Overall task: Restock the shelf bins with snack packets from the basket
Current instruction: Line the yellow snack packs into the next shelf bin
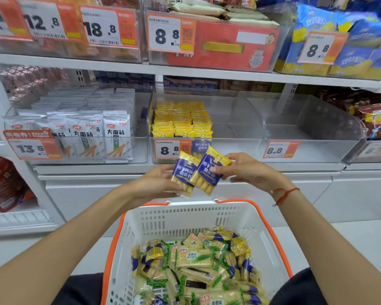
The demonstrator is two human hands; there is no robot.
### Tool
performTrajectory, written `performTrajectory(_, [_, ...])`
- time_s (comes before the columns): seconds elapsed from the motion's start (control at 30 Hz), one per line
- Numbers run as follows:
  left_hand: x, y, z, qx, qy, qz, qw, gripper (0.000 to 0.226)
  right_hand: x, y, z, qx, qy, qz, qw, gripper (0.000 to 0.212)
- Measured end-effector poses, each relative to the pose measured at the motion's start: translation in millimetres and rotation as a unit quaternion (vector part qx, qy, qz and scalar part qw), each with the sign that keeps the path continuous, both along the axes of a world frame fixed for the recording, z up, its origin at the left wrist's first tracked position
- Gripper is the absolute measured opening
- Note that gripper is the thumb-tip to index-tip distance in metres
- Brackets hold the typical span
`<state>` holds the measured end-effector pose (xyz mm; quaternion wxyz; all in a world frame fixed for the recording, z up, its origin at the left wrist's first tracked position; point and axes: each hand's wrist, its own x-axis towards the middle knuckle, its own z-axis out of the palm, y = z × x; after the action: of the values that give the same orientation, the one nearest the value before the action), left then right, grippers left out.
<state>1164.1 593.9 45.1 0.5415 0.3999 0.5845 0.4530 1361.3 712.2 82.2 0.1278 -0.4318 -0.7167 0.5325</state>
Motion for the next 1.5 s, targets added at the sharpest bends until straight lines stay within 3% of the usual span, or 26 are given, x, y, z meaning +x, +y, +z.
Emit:
performTrajectory(0.2, [2.7,2.2,-6.0,-0.039,-0.057,-0.010,0.998,0.029,-13.0,-5.5,-13.9,0.015,0.002,-0.014,1.000,0.032])
performTrajectory(0.37, [6.2,7.0,-16.6,-0.066,-0.058,0.022,0.996,0.016,-29.3,-12.6,-34.6,0.024,-0.001,-0.020,1.000,0.056])
performTrajectory(0.57, [9.2,18.1,-28.5,-0.087,-0.023,0.037,0.995,0.025,-43.5,-21.1,-55.4,0.033,0.025,-0.030,0.999,0.047])
performTrajectory(0.63, [15.1,23.2,-33.7,-0.095,-0.020,0.051,0.994,0.018,-49.9,-24.0,-65.8,-0.011,0.057,-0.041,0.997,0.042])
performTrajectory(0.8, [23.7,35.0,-63.6,-0.117,-0.011,0.074,0.990,0.022,-55.2,-16.0,-94.1,-0.124,0.096,-0.091,0.983,0.031])
performTrajectory(0.9, [22.1,35.9,-87.1,-0.140,-0.012,0.073,0.987,0.022,-39.8,-4.9,-112.5,-0.150,0.024,-0.021,0.988,0.018])
performTrajectory(0.97, [22.5,33.9,-101.3,-0.154,-0.023,0.081,0.985,0.020,-25.9,4.3,-130.8,-0.123,-0.096,0.043,0.987,0.018])
performTrajectory(1.07, [26.3,33.1,-128.8,-0.168,-0.064,0.106,0.978,0.021,-5.8,18.6,-174.0,-0.008,-0.307,0.101,0.946,0.028])
performTrajectory(1.13, [31.3,33.2,-151.7,-0.179,-0.091,0.124,0.972,0.022,4.9,22.9,-208.2,0.065,-0.379,0.105,0.917,0.033])
performTrajectory(1.23, [36.5,34.7,-183.5,-0.197,-0.135,0.154,0.959,0.022,12.0,21.5,-254.2,0.129,-0.408,0.085,0.900,0.038])
performTrajectory(1.4, [37.4,37.5,-210.0,-0.244,-0.169,0.201,0.934,0.024,4.5,28.4,-304.6,0.211,-0.428,0.141,0.867,0.049])
performTrajectory(1.5, [33.3,39.6,-218.7,-0.244,-0.205,0.218,0.923,0.022,1.7,33.8,-324.7,0.245,-0.432,0.152,0.855,0.044])
